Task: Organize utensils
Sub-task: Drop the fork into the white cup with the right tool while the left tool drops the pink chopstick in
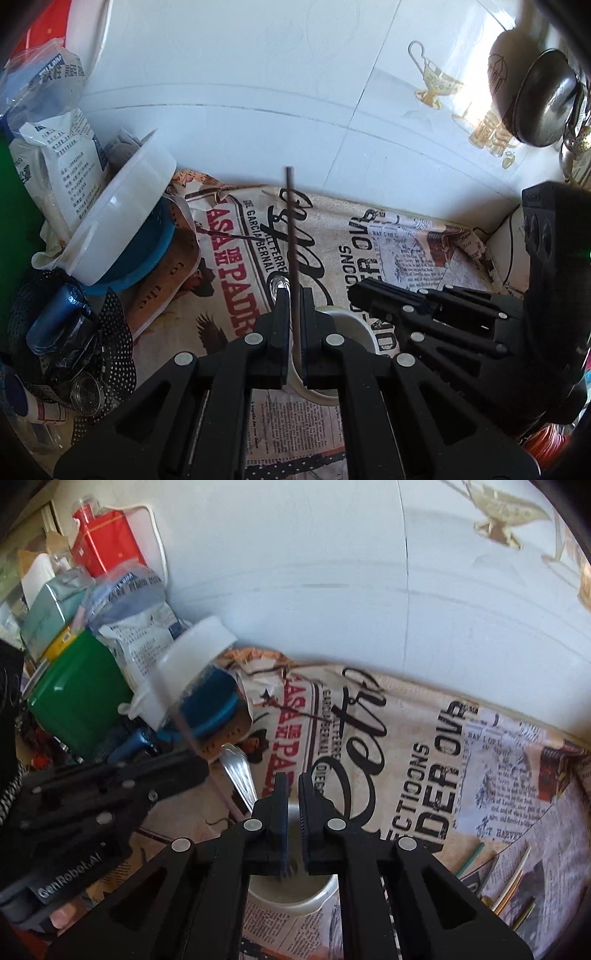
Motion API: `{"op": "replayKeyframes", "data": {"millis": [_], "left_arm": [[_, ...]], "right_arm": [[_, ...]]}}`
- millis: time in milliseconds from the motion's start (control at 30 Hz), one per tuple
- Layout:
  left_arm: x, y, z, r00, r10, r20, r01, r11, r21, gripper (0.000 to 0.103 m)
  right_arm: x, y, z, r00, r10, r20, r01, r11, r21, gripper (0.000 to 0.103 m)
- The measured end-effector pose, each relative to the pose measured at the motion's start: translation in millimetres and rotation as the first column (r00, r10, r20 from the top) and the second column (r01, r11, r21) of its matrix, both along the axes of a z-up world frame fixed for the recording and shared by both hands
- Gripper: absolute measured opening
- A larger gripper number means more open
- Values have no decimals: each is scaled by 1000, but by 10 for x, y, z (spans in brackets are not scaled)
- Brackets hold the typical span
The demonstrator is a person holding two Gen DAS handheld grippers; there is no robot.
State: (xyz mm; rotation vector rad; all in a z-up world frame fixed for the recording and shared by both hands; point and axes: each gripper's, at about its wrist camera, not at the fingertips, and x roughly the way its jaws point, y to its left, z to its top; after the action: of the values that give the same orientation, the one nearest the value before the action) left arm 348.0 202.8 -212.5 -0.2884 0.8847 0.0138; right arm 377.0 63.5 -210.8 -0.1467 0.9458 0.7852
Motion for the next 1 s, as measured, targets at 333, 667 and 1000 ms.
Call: {"op": "replayKeyframes", "data": {"millis": [333,667,1000], "left_arm": [[-46,-110,-134,999,-10,-53,12,999,32,21],[-377,-253,42,999,45,-29,-43,995,87,42],[-594,-668,228,998,54,-6,-53,991,123,53]], "right_arm": [[-59,-221,10,1000,-23,-11,23,999,-39,6],[-227,-705,181,998,-58,30,60,997,-56,33],[-384,-1270,364,994,-95,62,98,994,-45,42]]}}
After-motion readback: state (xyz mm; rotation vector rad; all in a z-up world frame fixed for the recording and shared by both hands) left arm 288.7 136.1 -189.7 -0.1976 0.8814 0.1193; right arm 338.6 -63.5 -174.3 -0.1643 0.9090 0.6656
